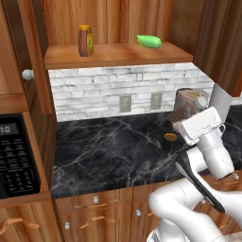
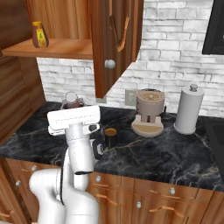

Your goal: Pick the cinnamon and honey bottle from the cabinet and place them next to the mug.

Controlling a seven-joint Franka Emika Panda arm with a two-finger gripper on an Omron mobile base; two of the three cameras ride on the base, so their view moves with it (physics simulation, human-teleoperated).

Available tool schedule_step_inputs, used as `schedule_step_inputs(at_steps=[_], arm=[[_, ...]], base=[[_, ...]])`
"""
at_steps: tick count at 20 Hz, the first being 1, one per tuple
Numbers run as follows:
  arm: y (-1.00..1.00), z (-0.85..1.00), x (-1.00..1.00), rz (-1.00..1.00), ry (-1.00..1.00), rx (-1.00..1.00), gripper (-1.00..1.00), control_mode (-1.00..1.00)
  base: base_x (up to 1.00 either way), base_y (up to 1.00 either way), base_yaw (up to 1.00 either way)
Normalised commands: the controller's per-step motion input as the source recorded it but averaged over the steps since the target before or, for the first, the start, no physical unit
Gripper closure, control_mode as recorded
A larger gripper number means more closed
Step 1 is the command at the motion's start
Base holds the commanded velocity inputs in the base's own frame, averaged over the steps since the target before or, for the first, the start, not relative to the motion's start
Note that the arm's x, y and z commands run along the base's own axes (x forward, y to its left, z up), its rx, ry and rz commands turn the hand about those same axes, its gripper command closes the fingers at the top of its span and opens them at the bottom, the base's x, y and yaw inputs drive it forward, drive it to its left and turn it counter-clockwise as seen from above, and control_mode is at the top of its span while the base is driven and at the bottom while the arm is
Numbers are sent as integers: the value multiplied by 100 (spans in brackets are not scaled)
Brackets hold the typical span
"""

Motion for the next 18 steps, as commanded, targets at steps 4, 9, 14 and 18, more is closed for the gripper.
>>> schedule_step_inputs(at_steps=[4, 9, 14, 18], arm=[[0, -59, -88, 10, -9, 2, 100, -100], [-17, -40, -16, 1, 8, -1, 100, -100], [-72, -100, -34, 5, 1, -12, 100, -100], [-38, -72, -46, 3, 0, -6, 100, -100]], base=[[0, 0, 0], [0, 0, 0], [0, 0, 0], [0, 0, 0]])
